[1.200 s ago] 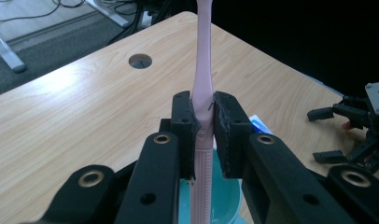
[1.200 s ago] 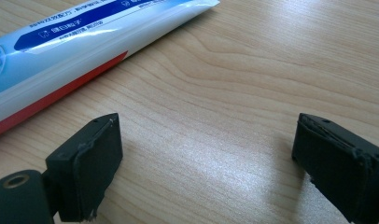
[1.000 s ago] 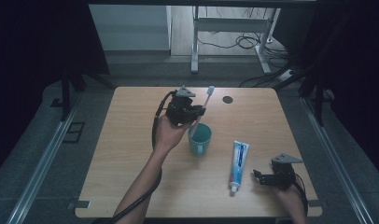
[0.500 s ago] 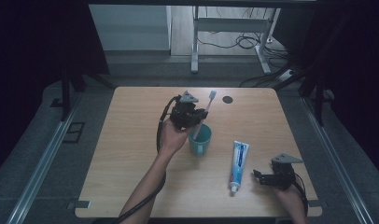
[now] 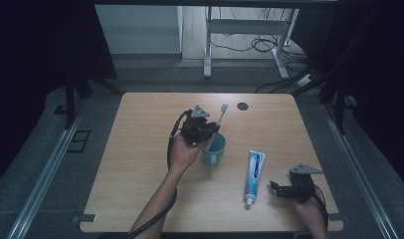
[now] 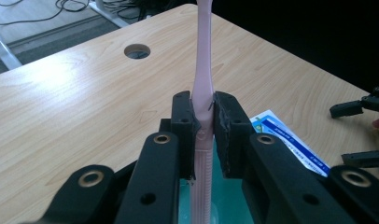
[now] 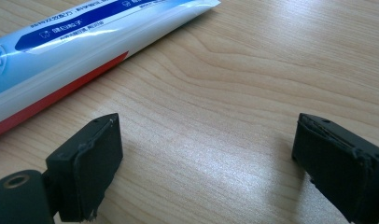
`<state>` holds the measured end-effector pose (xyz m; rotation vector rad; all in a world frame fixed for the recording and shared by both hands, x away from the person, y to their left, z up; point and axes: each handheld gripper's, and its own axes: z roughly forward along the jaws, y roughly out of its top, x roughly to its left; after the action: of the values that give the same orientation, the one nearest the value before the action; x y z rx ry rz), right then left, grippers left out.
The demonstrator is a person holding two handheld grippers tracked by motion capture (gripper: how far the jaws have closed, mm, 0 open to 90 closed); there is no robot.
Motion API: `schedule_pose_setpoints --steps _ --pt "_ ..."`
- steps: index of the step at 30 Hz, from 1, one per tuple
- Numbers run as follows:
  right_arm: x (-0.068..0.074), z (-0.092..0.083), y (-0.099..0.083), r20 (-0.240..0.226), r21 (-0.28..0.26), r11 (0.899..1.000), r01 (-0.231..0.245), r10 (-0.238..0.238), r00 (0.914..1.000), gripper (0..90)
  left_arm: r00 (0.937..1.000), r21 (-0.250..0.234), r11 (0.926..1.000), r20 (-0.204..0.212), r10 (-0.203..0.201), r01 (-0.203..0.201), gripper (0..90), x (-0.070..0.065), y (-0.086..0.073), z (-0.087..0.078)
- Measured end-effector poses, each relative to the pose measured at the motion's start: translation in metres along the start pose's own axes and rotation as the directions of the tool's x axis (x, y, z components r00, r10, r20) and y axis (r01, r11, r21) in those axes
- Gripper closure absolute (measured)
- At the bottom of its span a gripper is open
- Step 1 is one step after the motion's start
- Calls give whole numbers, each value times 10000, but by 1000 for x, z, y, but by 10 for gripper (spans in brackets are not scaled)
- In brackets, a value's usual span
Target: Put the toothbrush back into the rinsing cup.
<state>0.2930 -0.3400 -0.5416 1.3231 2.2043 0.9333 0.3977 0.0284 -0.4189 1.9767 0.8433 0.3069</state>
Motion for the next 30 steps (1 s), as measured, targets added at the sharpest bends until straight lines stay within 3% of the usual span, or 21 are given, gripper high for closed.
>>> schedule_pose_setpoints --steps 30 --pt "0 0 0 0 13 10000 -21 21 10000 82 9999 130 9998 -122 -112 114 791 -1 -32 20"
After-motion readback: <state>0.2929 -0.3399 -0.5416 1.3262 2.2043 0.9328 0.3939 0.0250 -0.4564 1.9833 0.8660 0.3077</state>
